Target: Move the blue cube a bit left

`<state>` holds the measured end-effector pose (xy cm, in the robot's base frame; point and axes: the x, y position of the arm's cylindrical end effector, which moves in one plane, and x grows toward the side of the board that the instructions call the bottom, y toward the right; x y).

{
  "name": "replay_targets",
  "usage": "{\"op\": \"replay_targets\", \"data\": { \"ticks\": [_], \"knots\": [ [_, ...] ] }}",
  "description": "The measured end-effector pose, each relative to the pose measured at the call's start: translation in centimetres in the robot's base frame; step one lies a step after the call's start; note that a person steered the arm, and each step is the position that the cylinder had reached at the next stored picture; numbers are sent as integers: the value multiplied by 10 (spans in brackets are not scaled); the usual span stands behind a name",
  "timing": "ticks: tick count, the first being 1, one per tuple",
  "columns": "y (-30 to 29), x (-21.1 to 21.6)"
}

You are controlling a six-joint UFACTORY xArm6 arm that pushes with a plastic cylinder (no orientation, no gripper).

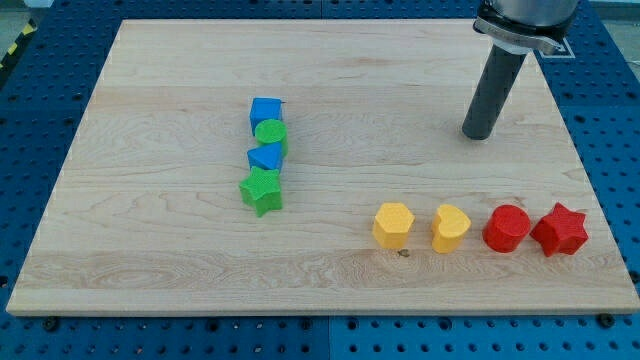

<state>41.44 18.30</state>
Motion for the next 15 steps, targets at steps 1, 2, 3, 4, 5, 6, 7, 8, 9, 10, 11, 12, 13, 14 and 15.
{"op": "replay_targets", "data": {
  "ticks": [1,2,3,4,5,6,7,8,9,10,11,12,13,14,15],
  "knots": [
    [0,0],
    [-15,0],
    [-58,0],
    [-78,3],
    [-79,6],
    [-86,6],
    [-130,3],
    [-169,-2],
    [-214,-24],
    [-234,-33],
    [-236,-32],
    [-236,-28],
    [-236,-27],
    [-236,-22],
    [-250,-19]
  ]
}}
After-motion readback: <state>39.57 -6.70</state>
